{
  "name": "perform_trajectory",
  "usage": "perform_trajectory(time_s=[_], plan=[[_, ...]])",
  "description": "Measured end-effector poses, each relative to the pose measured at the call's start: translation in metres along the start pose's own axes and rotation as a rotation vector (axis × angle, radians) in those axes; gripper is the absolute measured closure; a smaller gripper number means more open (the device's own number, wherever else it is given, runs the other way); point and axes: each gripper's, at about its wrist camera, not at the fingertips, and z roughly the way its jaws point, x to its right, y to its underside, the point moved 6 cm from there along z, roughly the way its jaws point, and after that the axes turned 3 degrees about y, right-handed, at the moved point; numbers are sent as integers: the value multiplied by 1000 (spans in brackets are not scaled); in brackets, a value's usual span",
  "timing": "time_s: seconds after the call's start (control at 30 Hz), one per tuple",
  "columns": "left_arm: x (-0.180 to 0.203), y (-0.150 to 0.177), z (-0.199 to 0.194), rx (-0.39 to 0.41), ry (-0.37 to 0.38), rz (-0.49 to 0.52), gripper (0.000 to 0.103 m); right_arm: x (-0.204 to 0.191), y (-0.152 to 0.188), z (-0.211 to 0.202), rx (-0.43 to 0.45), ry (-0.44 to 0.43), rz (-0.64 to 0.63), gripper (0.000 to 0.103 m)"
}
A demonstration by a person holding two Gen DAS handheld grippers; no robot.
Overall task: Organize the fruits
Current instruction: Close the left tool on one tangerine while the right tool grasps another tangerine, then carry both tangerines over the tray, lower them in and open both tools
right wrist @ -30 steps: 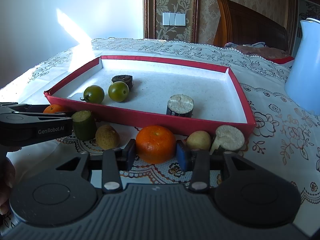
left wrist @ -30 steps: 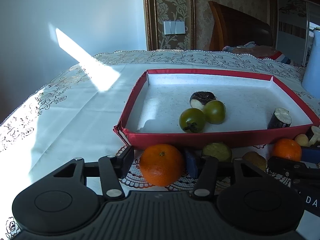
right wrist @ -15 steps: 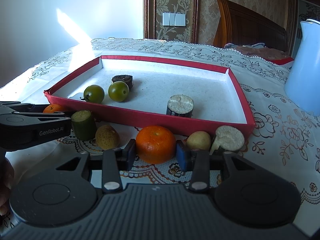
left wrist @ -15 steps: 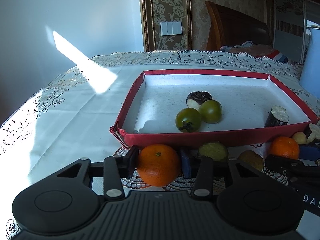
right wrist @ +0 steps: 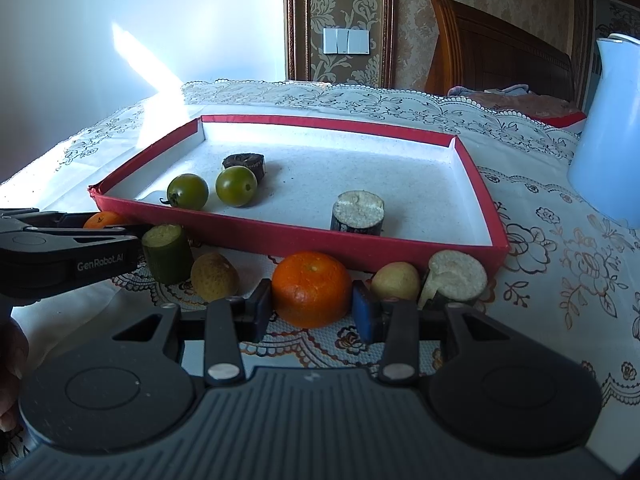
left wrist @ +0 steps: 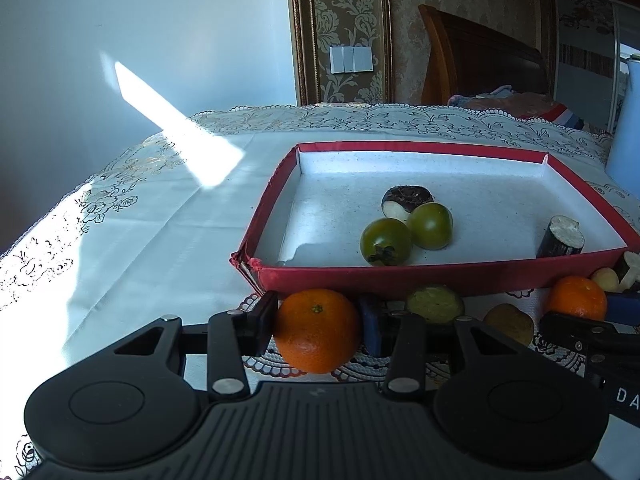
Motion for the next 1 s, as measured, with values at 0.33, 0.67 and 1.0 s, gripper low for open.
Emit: perform_trajectory(time_s=[0.33,0.67,1.0], plan=[[-4,0,-6,27,-13,-22,60,3,0,-6,28,-19,20,64],[-14,0,-21,91,-14,-73,60,4,-3,-19,72,-53,22,64],[-8,-2,-27,97,-26,-62,61,8,-8,-26,98,-61,30,64]])
